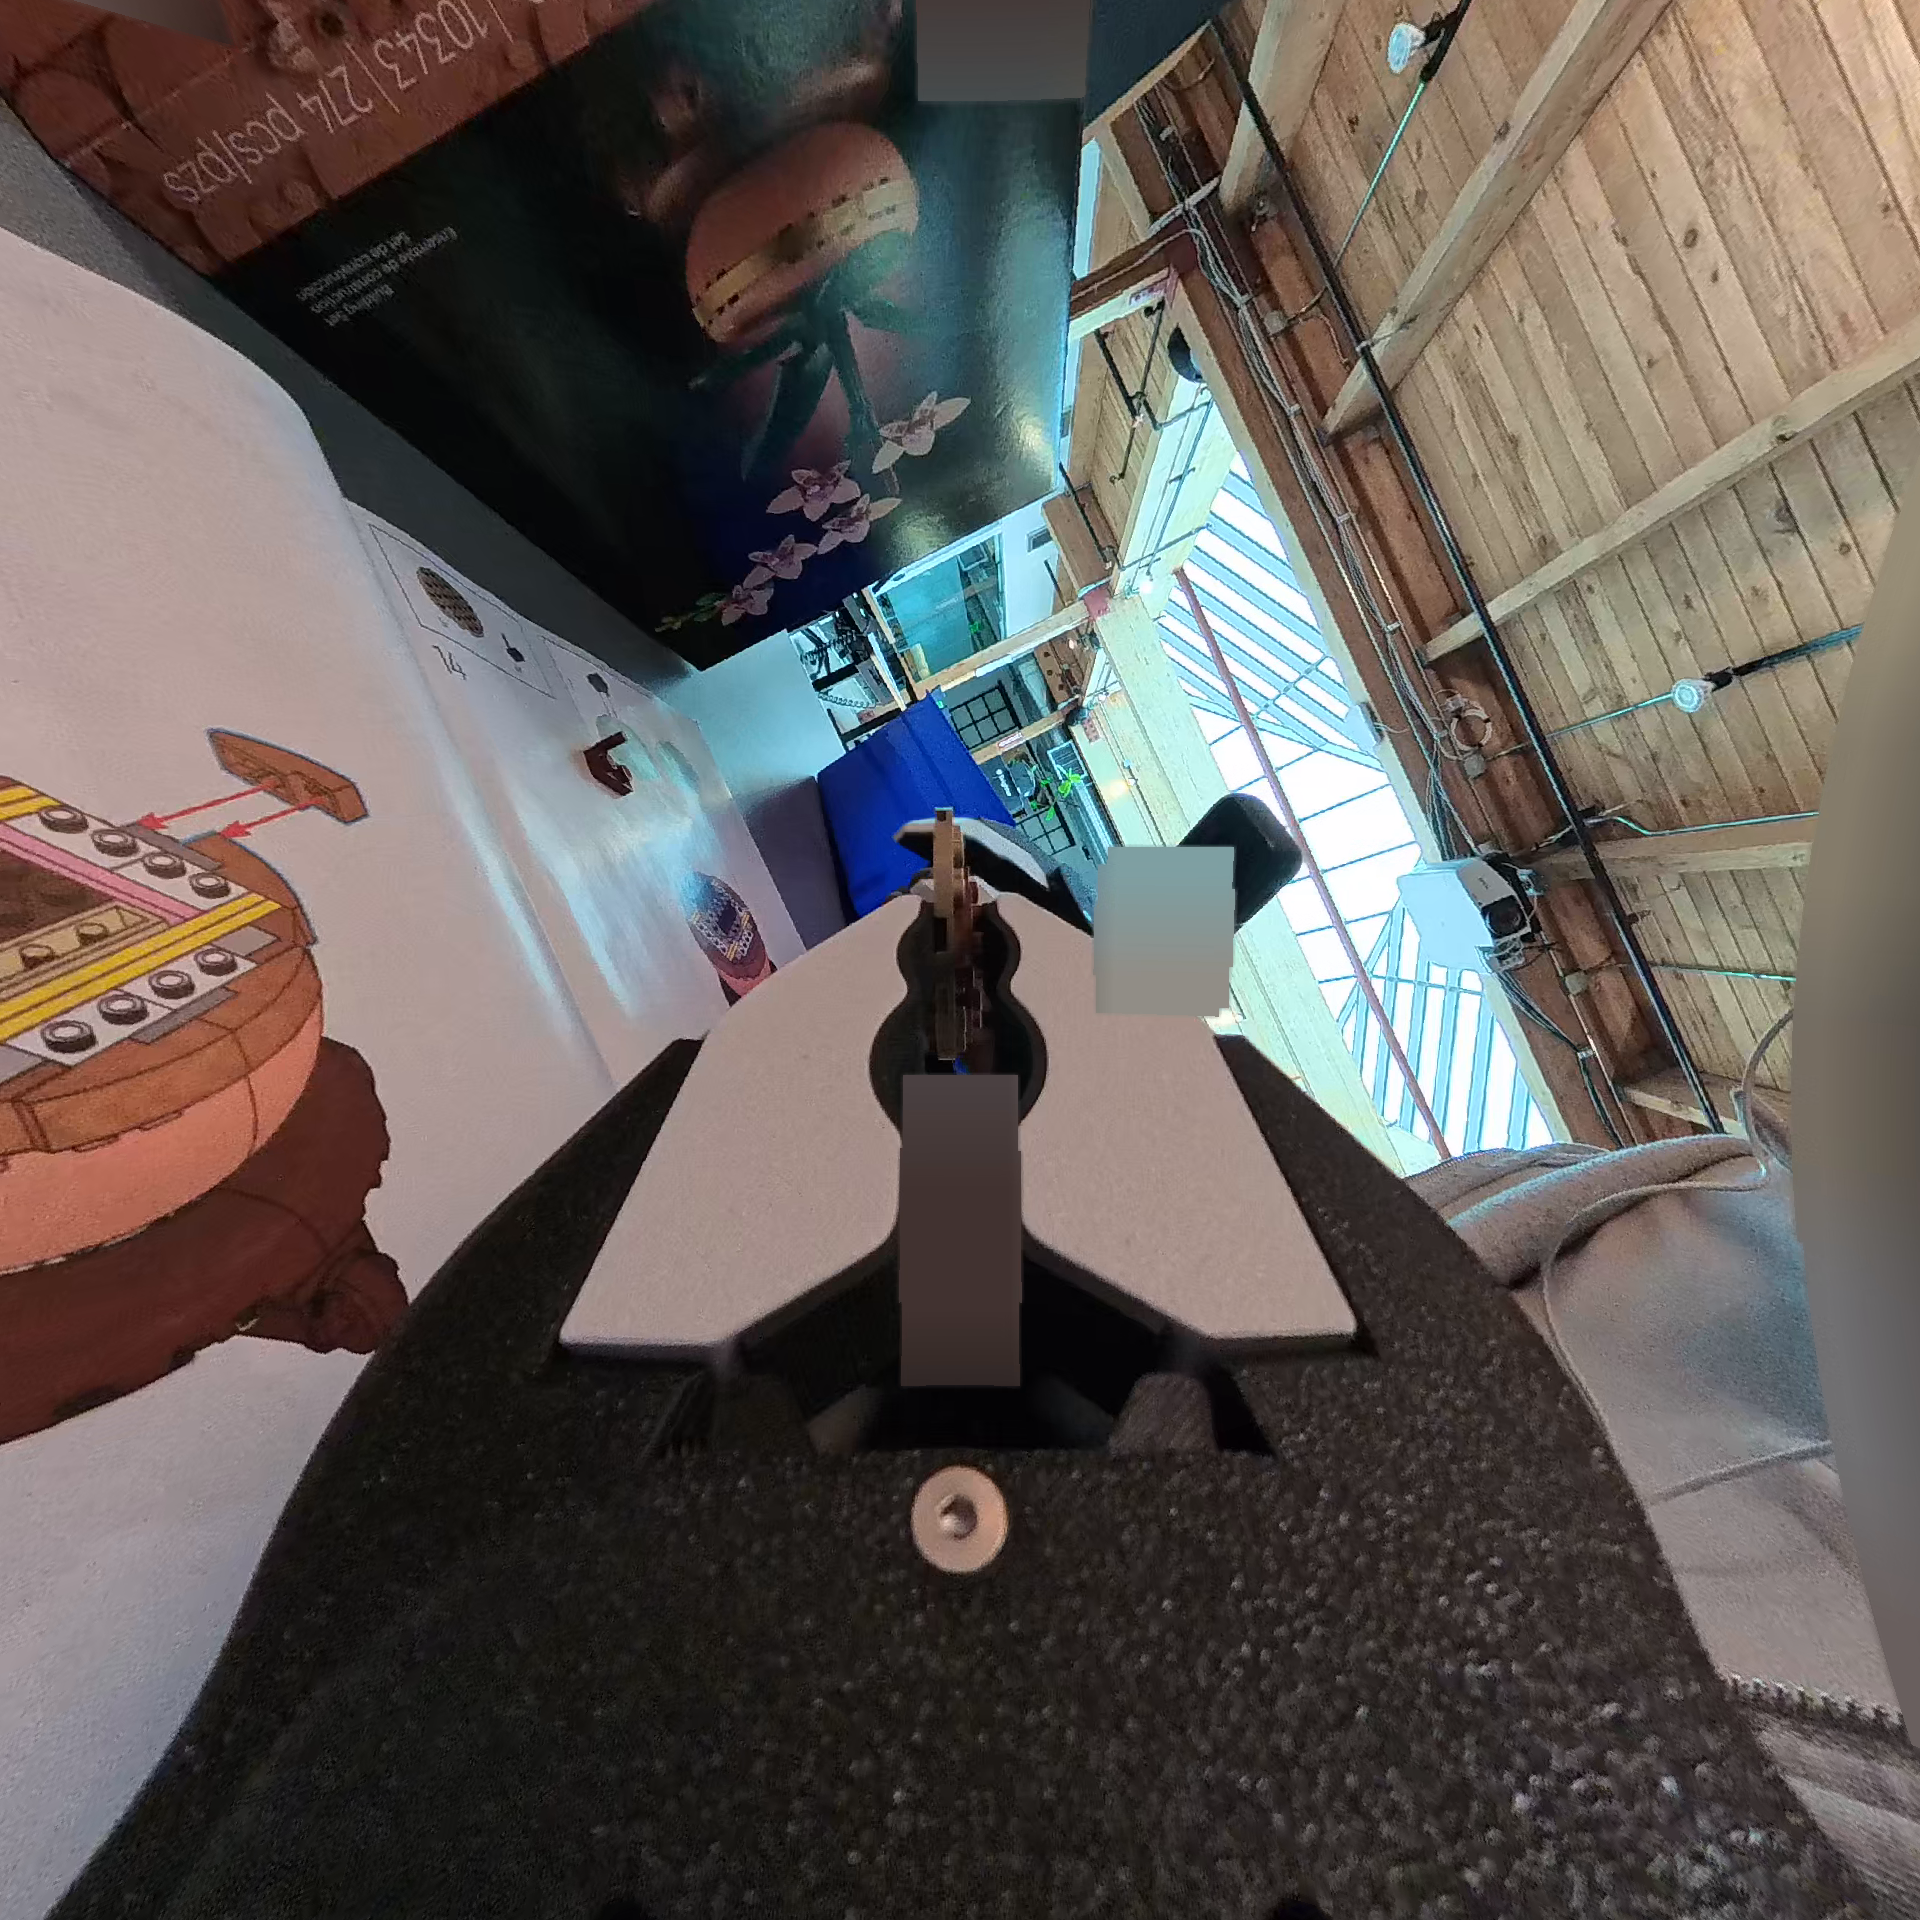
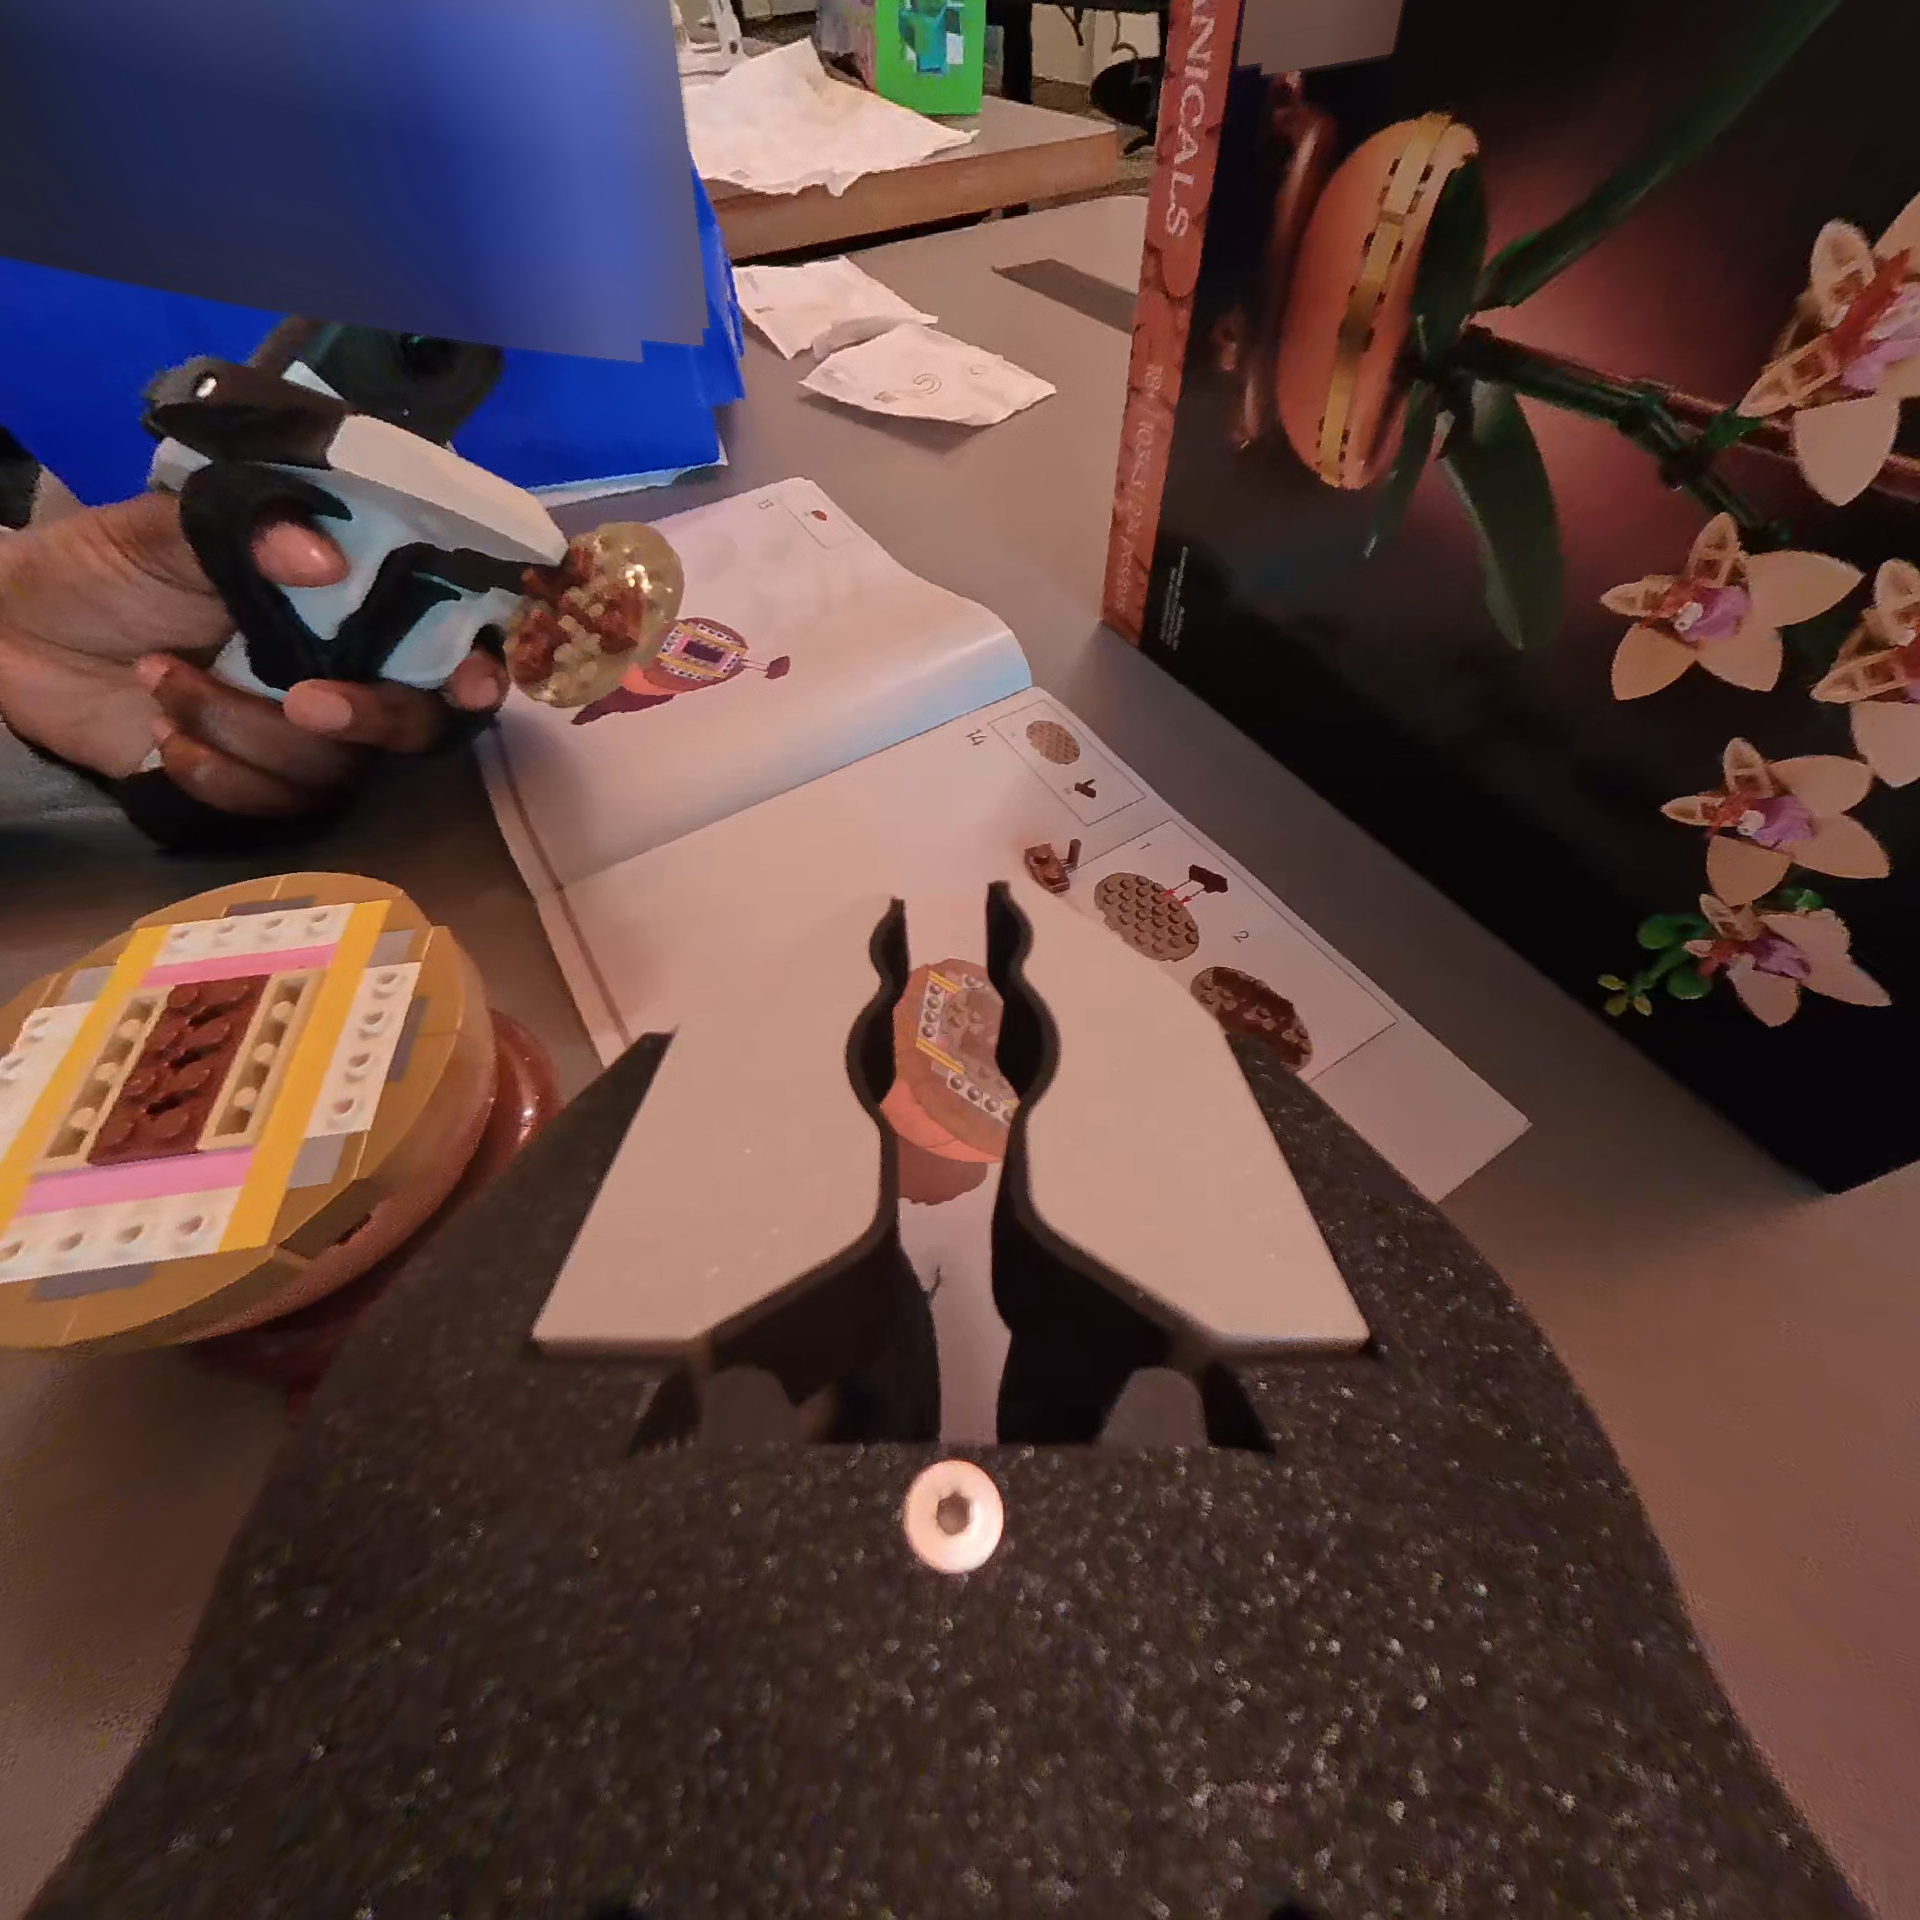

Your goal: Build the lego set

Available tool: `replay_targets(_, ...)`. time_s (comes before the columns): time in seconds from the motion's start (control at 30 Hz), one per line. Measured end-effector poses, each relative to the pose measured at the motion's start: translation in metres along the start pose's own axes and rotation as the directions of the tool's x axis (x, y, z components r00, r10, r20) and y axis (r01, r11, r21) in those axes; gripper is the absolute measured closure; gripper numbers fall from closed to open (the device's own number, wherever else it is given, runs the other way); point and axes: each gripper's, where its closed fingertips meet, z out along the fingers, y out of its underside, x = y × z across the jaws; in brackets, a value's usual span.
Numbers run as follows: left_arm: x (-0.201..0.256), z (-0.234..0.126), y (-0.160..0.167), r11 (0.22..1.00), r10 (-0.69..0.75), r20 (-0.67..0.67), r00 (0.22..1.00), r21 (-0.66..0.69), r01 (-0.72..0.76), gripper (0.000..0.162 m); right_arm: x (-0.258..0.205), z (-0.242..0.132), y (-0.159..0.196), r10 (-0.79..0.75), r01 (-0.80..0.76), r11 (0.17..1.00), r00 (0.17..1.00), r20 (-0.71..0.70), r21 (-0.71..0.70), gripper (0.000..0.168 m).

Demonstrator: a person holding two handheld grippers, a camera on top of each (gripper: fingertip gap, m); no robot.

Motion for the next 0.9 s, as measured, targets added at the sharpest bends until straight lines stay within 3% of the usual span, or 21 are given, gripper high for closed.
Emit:
replay_targets(0.07, 0.0, 0.0, 0.0, 1.0, -0.001, 0.001, 1.0, 0.0, 0.001, 0.155, -0.007, 0.0, 0.003, 0.02, -0.019, 1.0, 0.999, 0.044, -0.018, 0.168)
replay_targets(0.17, -0.001, 0.0, 0.0, 1.0, -0.003, 0.002, 1.0, 0.0, 0.003, 0.155, -0.015, 0.002, 0.005, 0.014, -0.011, 0.999, 0.997, 0.078, -0.046, 0.168)
replay_targets(0.23, 0.0, 0.0, 0.0, 1.0, -0.01, -0.004, 1.0, 0.002, 0.01, 0.155, -0.016, 0.003, 0.003, 0.004, 0.0, 0.999, 0.997, 0.082, -0.039, 0.166)
replay_targets(0.33, 0.0, -0.001, -0.001, 1.0, -0.022, -0.014, 1.0, 0.004, 0.022, 0.155, -0.014, 0.005, 0.001, 0.041, -0.04, 0.999, 0.997, 0.062, -0.016, 0.148)
replay_targets(0.4, 0.0, -0.001, -0.002, 1.0, -0.03, -0.018, 0.999, 0.006, 0.03, 0.155, -0.017, 0.004, 0.005, 0.06, -0.056, 0.997, 0.994, 0.088, -0.047, 0.167)
replay_targets(0.5, -0.001, -0.001, -0.002, 0.999, -0.041, -0.017, 0.999, 0.008, 0.042, 0.155, -0.017, 0.004, 0.001, 0.078, -0.076, 0.997, 0.992, 0.094, -0.024, 0.167)
replay_targets(0.7, -0.002, -0.001, -0.003, 0.998, -0.057, -0.019, 0.998, 0.011, 0.058, 0.155, -0.009, 0.006, 0.001, 0.092, -0.091, 0.995, 0.994, 0.055, -0.028, 0.144)
replay_targets(0.73, -0.002, -0.001, -0.003, 0.998, -0.059, -0.019, 0.998, 0.011, 0.059, 0.155, -0.009, 0.006, 0.002, 0.094, -0.091, 0.995, 0.994, 0.06, -0.039, 0.145)
replay_targets(0.8, -0.002, -0.001, -0.003, 0.998, -0.06, -0.018, 0.998, 0.009, 0.061, 0.155, -0.013, 0.005, 0.003, 0.081, -0.076, 0.995, 0.992, 0.093, -0.058, 0.166)
replay_targets(0.9, -0.003, -0.001, -0.003, 0.998, -0.065, -0.016, 0.998, 0.009, 0.065, 0.155, -0.014, 0.005, 0.002, 0.058, -0.052, 0.997, 0.994, 0.098, -0.062, 0.167)
